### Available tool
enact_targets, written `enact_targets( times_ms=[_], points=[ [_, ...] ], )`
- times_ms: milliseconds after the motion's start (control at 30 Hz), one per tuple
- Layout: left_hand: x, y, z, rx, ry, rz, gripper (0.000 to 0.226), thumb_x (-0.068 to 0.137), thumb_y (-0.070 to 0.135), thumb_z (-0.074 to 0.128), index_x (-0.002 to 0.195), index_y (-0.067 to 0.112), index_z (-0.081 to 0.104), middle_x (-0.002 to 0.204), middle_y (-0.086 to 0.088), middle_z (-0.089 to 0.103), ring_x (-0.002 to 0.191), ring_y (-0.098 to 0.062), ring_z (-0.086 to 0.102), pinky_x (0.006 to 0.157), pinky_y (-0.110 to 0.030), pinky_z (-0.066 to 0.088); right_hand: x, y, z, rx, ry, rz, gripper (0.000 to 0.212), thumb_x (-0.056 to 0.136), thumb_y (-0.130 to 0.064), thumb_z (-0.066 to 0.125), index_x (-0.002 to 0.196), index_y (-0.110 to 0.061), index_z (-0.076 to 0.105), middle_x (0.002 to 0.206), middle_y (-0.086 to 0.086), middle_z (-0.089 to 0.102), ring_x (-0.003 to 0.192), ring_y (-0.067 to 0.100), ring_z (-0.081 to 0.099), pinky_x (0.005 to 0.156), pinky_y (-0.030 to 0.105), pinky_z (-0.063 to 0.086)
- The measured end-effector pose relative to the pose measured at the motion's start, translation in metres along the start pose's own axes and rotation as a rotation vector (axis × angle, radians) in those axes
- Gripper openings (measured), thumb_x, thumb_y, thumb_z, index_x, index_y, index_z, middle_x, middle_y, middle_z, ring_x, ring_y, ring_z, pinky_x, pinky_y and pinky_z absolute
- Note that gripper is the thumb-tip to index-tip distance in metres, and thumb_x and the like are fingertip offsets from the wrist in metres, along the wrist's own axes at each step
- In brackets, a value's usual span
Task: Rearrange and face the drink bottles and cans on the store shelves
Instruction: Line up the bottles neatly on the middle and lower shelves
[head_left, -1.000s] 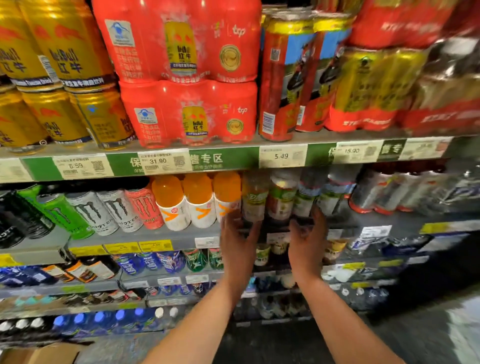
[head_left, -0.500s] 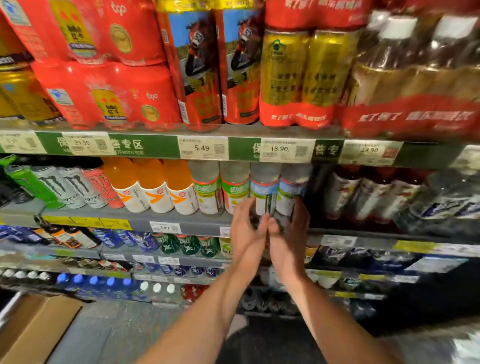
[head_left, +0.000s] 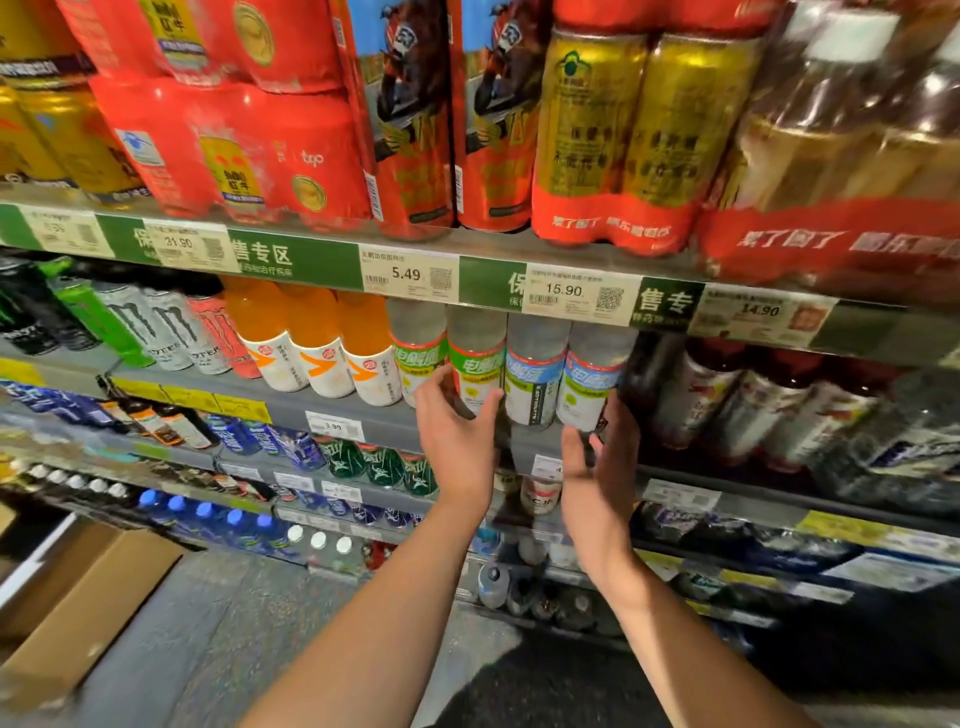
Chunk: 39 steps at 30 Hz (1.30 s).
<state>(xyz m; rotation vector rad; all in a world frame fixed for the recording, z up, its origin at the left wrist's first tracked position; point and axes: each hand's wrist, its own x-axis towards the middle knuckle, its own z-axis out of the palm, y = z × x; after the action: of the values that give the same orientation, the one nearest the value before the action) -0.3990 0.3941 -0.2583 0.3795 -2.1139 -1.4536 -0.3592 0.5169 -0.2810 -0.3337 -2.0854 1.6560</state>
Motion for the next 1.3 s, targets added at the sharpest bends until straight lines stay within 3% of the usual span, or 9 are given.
enact_targets(
  times_ms=[333,467,600,700,867,1033,1133,1200,1300],
  points=[
    [0.001,-0.006,-0.006,0.037,-0.022,0.035,0.055,0.085,0.023,0.08,0.133,0.014,0.055,0.11,0.009,0.053,0.102,-0.013,0.057,0.092,-0.024,0.046,-0.001,0.0,-0.001,-0.01,-0.042,0.01,0.061,0.095,-0.037,0.05,0.152,-0.036,0.028,0.157,-0.012,0.025,0.144,0.014,0.035,0.118,0.044,0.033],
    [0.004,-0.009,-0.011,-0.009,-0.035,0.042,0.046,0.083,0.024,0.082,0.12,0.015,0.055,0.104,0.009,0.053,0.093,-0.008,0.053,0.087,-0.026,0.047,-0.004,-0.007,-0.008,-0.049,-0.059,0.012,0.055,0.103,-0.025,0.05,0.153,-0.031,0.031,0.151,-0.015,0.029,0.133,0.008,0.046,0.1,0.011,0.039],
    [-0.006,-0.002,-0.023,-0.128,-0.086,0.058,0.044,0.083,0.029,0.082,0.112,0.025,0.05,0.099,0.004,0.052,0.085,-0.008,0.055,0.078,-0.021,0.047,-0.012,-0.01,-0.017,-0.085,-0.024,0.041,0.058,0.098,-0.048,0.052,0.151,-0.035,0.03,0.157,-0.006,0.031,0.135,0.015,0.045,0.103,0.031,0.044],
    [-0.021,0.003,-0.023,-0.203,-0.165,0.062,0.042,0.083,0.029,0.082,0.112,0.029,0.05,0.101,-0.002,0.057,0.089,-0.015,0.059,0.08,-0.022,0.048,-0.02,-0.013,-0.028,-0.044,0.054,0.069,0.052,0.1,-0.033,0.055,0.148,-0.032,0.036,0.154,-0.002,0.037,0.126,0.015,0.05,0.096,0.025,0.044],
    [-0.054,0.023,-0.01,-0.272,-0.359,0.114,0.028,0.084,0.016,0.08,0.097,0.031,0.059,0.087,0.002,0.058,0.079,-0.008,0.057,0.077,-0.017,0.045,-0.028,-0.014,-0.063,-0.099,0.16,0.086,0.047,0.1,-0.028,0.056,0.144,-0.027,0.041,0.147,-0.003,0.043,0.126,0.019,0.053,0.1,0.037,0.049],
    [-0.086,0.04,0.041,-0.268,-0.57,0.073,0.027,0.077,0.044,0.076,0.097,0.053,0.061,0.089,0.008,0.062,0.084,-0.014,0.062,0.084,-0.037,0.053,-0.005,-0.004,-0.113,-0.197,0.23,0.079,0.059,0.098,-0.028,0.059,0.15,-0.018,0.035,0.153,0.004,0.035,0.138,0.019,0.04,0.113,0.045,0.038],
    [-0.099,0.049,0.075,-0.225,-0.597,0.045,0.04,0.08,0.036,0.083,0.114,0.037,0.061,0.105,0.002,0.065,0.094,-0.012,0.064,0.087,-0.035,0.054,0.011,-0.002,-0.13,-0.211,0.145,0.057,0.067,0.096,-0.039,0.061,0.153,-0.029,0.029,0.157,-0.002,0.03,0.139,0.015,0.037,0.113,0.04,0.037],
    [-0.102,0.054,0.096,-0.145,-0.538,0.065,0.056,0.077,0.046,0.082,0.122,0.021,0.06,0.114,0.001,0.065,0.104,-0.015,0.064,0.093,-0.037,0.054,0.017,0.002,-0.138,-0.141,0.087,0.08,0.067,0.094,-0.043,0.061,0.152,-0.038,0.026,0.156,-0.01,0.028,0.141,0.02,0.04,0.111,0.039,0.04],
    [-0.104,0.061,0.119,-0.07,-0.453,0.025,0.061,0.074,0.048,0.084,0.12,0.019,0.058,0.113,0.002,0.062,0.102,-0.014,0.063,0.091,-0.04,0.055,0.025,0.013,-0.149,-0.107,-0.017,0.129,0.073,0.095,-0.037,0.061,0.156,-0.034,0.021,0.163,-0.007,0.018,0.146,0.018,0.033,0.116,0.041,0.037]
  ],
)
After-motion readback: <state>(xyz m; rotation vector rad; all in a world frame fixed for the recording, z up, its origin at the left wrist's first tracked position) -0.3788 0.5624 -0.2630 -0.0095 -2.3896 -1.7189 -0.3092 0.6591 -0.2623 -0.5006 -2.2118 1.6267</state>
